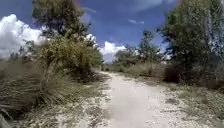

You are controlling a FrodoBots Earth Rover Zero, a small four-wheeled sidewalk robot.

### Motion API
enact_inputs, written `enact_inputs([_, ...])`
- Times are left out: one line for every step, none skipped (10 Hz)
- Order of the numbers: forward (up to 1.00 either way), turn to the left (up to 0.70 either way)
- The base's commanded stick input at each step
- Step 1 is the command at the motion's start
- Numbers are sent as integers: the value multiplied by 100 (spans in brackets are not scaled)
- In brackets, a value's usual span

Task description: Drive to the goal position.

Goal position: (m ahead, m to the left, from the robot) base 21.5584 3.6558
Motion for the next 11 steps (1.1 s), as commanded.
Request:
enact_inputs([50,0])
enact_inputs([50,0])
enact_inputs([50,0])
enact_inputs([50,0])
enact_inputs([50,0])
enact_inputs([50,0])
enact_inputs([50,0])
enact_inputs([50,0])
enact_inputs([50,0])
enact_inputs([50,0])
enact_inputs([50,0])
